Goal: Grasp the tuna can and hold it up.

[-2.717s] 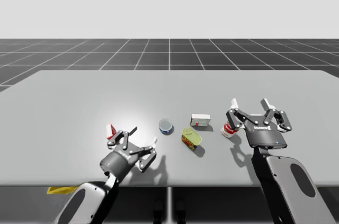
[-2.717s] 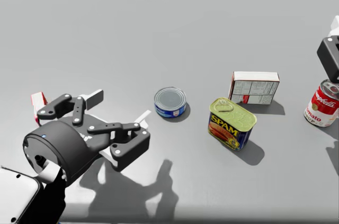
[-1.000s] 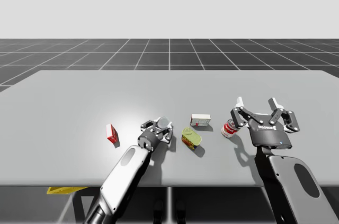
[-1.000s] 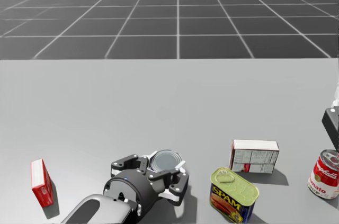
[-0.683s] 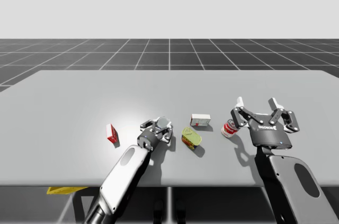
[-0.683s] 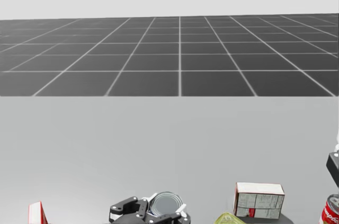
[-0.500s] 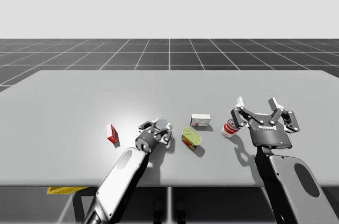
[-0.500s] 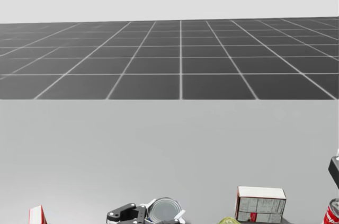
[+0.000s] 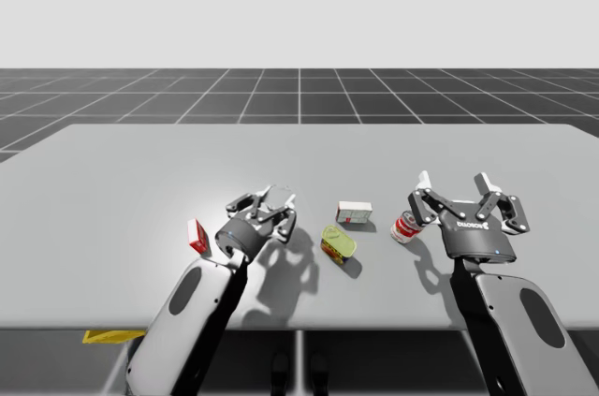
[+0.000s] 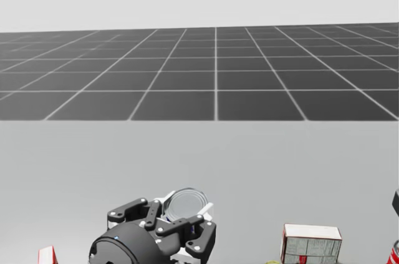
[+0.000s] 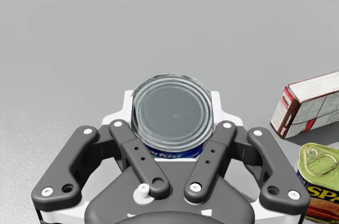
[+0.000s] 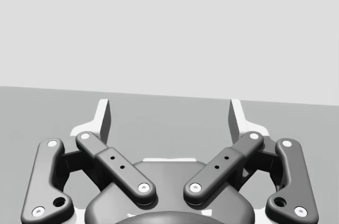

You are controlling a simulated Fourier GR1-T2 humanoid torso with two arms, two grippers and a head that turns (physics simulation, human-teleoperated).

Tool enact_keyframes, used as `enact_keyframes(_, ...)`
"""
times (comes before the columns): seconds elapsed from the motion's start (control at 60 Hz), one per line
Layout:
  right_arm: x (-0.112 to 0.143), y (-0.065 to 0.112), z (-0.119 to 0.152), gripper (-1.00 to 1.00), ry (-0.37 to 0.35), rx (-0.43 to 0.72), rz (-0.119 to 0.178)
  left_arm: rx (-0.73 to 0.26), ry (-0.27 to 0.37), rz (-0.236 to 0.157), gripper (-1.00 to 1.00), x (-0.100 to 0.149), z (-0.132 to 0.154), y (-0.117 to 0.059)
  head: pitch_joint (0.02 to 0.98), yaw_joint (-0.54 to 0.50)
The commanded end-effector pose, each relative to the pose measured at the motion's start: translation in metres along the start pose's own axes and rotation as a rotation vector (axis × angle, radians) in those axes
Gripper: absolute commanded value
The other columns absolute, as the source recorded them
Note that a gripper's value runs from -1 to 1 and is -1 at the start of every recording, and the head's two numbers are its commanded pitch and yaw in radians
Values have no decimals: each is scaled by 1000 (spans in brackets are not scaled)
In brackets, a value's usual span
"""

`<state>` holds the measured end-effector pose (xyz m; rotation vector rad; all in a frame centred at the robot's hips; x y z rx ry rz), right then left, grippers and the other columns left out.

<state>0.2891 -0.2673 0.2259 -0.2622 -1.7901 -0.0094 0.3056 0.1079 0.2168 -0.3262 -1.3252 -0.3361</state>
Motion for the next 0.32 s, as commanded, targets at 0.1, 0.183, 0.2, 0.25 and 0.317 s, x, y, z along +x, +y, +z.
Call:
enact_keyframes(0.1, 0, 1, 0, -1000, -2, 2, 3, -134, -145, -66, 1000, 61, 17, -23, 423, 58)
enact_keyframes(0.183, 0, 1, 0, -1000, -2, 1, 3, -137, -185, -77, 1000, 77, 25, -27, 420, 56)
enact_keyframes(0.2, 0, 1, 0, -1000, -2, 1, 3, -137, -197, -81, 1000, 81, 27, -28, 420, 56)
enact_keyframes(0.25, 0, 0, 0, -1000, -3, 1, 3, -138, -221, -85, 1000, 90, 31, -31, 419, 56)
enact_keyframes(0.317, 0, 0, 0, -1000, -3, 1, 2, -139, -251, -90, 1000, 100, 36, -34, 418, 58)
